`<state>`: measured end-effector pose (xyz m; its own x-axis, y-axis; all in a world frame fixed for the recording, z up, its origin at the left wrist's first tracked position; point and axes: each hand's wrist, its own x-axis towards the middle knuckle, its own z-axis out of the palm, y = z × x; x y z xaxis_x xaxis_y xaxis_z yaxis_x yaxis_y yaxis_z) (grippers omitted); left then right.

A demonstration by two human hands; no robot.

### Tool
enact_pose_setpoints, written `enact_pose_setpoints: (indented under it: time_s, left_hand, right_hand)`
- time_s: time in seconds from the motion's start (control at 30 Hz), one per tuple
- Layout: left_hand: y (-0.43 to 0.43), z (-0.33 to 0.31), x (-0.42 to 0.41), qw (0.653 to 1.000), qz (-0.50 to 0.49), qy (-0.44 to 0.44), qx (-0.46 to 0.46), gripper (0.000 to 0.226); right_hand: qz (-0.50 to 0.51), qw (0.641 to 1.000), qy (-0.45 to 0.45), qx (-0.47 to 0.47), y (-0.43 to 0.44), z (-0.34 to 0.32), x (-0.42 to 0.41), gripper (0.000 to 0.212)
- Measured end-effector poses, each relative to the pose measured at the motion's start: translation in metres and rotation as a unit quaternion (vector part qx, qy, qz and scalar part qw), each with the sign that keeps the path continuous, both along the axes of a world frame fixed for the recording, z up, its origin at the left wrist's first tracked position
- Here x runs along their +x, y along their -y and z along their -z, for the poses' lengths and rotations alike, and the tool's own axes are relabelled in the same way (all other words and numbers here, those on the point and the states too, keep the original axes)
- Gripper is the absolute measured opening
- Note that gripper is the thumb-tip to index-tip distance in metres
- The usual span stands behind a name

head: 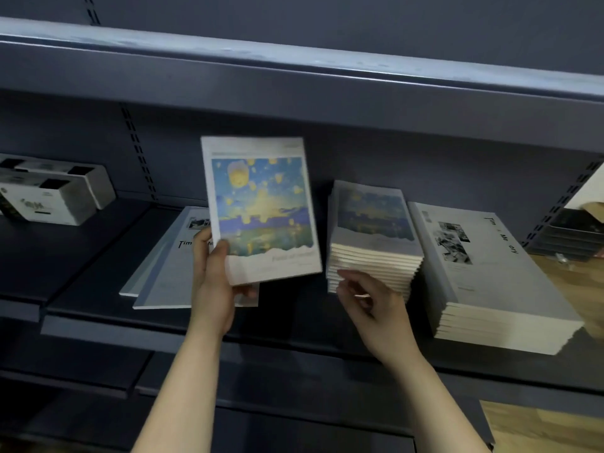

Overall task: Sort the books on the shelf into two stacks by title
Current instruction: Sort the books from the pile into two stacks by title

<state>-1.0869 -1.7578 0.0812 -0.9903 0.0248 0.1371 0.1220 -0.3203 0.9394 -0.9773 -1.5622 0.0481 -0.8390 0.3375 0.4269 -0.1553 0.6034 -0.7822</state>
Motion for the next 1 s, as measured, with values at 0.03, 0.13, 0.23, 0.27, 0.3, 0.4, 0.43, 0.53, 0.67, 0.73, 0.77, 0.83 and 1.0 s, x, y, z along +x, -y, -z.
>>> enact_pose_setpoints:
  time_s: [0.03,0.13,0.23,0.27,0.3,0.4,0.43,0.53,0.67,0.73,0.77,0.83,1.0]
  left_hand:
    - [-0.008,-0.004,0.003,1.000,0.016,-0.006,0.010,0.018]
    - [-0.030,-0.010,0.014,0.997,0.067,-0.025,0.016,0.024]
    - [-0.052,-0.009,0.024,0.991,0.126,-0.044,0.021,0.019]
    - [-0.058,-0.007,0.027,0.987,0.150,-0.047,0.021,0.017]
    - [-0.062,-0.005,0.027,0.984,0.172,-0.050,0.017,0.018]
    - [-0.071,0.006,0.023,0.979,0.195,-0.050,-0.038,0.034]
    - [-0.073,0.010,0.021,0.980,0.183,-0.050,-0.064,0.038]
    - [-0.074,0.023,0.017,0.979,0.123,-0.060,-0.150,0.036]
    - [-0.071,0.039,0.015,0.965,0.083,-0.079,-0.236,0.035]
    - [-0.070,0.044,0.013,0.944,0.074,-0.116,-0.300,0.036]
    - [-0.070,0.046,0.013,0.933,0.071,-0.131,-0.329,0.034]
    - [-0.070,0.048,0.014,0.918,0.077,-0.146,-0.361,0.030]
    - [-0.072,0.058,0.014,0.902,0.105,-0.147,-0.393,0.029]
  right_hand:
    - [-0.008,0.998,0.006,-0.056,0.002,-0.008,0.002,0.023]
    - [-0.031,0.980,-0.005,-0.198,0.005,-0.029,0.006,0.025]
    - [0.002,0.966,-0.033,-0.255,-0.002,-0.038,0.007,0.012]
    - [0.020,0.962,-0.040,-0.271,-0.007,-0.038,0.007,0.012]
    - [0.033,0.956,-0.047,-0.288,-0.011,-0.037,0.009,0.013]
    - [0.044,0.946,-0.058,-0.317,-0.025,-0.038,0.016,0.016]
    - [0.050,0.943,-0.057,-0.323,-0.030,-0.038,0.018,0.016]
    - [0.072,0.937,-0.057,-0.338,-0.038,-0.038,0.021,0.014]
    - [0.096,0.925,-0.060,-0.364,-0.037,-0.036,0.022,0.020]
    - [0.098,0.924,-0.068,-0.364,-0.036,-0.036,0.023,0.034]
    - [0.092,0.927,-0.067,-0.359,-0.036,-0.035,0.023,0.039]
    - [0.083,0.938,-0.055,-0.332,-0.035,-0.031,0.023,0.047]
    - [0.127,0.981,-0.010,-0.148,-0.029,-0.025,0.026,0.061]
